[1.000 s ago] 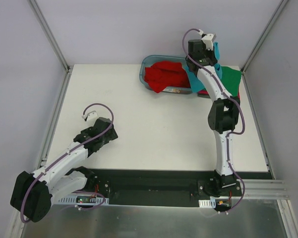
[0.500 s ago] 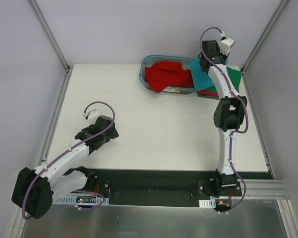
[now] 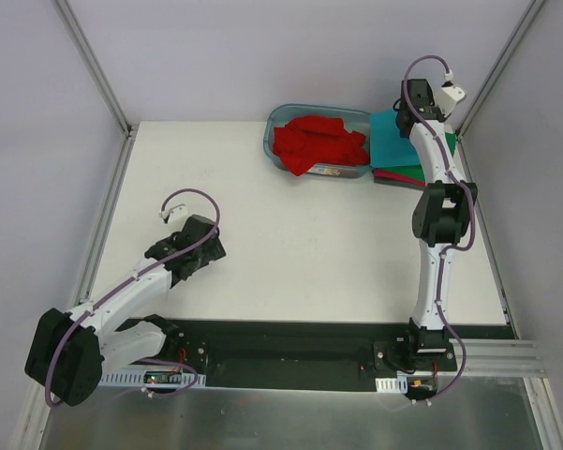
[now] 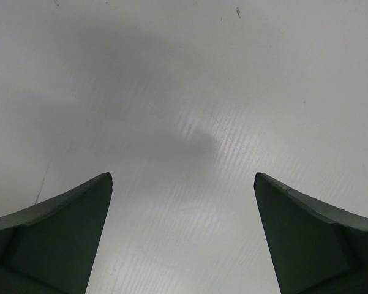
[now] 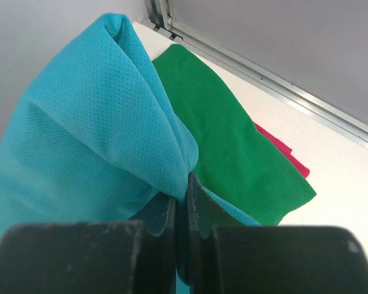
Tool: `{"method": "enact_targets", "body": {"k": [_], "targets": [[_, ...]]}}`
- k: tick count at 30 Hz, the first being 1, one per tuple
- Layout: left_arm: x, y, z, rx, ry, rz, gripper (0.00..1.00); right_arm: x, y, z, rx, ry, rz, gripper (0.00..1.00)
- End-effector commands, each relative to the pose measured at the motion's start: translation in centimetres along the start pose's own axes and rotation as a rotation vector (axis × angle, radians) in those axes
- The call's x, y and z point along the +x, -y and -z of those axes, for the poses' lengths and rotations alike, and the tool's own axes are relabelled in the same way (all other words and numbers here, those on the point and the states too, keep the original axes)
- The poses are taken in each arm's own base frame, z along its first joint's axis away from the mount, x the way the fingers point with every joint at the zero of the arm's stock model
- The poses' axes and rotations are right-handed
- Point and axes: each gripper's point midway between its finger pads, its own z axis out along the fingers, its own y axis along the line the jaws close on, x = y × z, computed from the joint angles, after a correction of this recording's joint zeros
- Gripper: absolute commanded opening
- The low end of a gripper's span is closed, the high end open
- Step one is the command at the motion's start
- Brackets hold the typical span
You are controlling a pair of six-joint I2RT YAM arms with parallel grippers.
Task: Fold and stack the t-shirts
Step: Put the neatly folded tshirt into the corner of the board with the right arm
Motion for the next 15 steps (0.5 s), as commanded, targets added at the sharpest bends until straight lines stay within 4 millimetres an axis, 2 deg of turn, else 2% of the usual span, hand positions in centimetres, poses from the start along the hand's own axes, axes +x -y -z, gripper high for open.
{"method": "enact_targets", "body": {"k": [1, 6, 13, 15], "targets": [[-1.2, 0.7, 0.3, 0.006, 0.014, 0.032, 0.99, -1.1, 1.2, -0.4, 0.018, -0.024, -0.096, 0.01], [-1.2, 0.9, 0.1, 0.006, 0.003, 0.029, 0.99, -1.1, 2.6, -1.1, 0.056, -0.027, -0.093, 0.01], [-1.0, 1.0, -0.1, -0.002, -0.009, 0.023, 0.99, -0.1, 2.6, -1.2, 0.043, -0.069, -0.088, 0.01], [-0.9, 1.0, -0.1, -0.003, -0.011, 0.022, 0.99, 0.0, 3.4, -2.0, 0.056, -0.084, -0.088, 0.01]]}}
